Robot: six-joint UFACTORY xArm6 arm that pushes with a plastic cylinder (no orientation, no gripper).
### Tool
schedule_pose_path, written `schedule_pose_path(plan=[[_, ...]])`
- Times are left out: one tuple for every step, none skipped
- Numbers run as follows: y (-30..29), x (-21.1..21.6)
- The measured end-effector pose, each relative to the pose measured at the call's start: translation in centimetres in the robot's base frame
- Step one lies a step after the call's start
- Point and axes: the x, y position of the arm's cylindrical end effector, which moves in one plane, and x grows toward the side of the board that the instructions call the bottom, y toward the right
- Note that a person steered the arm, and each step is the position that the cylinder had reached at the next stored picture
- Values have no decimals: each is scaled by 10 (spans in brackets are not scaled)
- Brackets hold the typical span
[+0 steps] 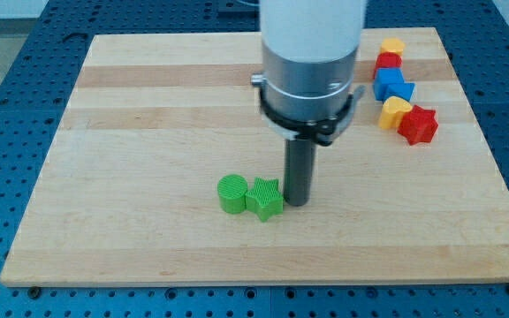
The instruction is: Place your arm to the right of the blue blocks
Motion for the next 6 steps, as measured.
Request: schedule_pose_path(plan=[[86, -12], [183, -29], [264, -69], [297, -116], [273, -163], [229, -182]])
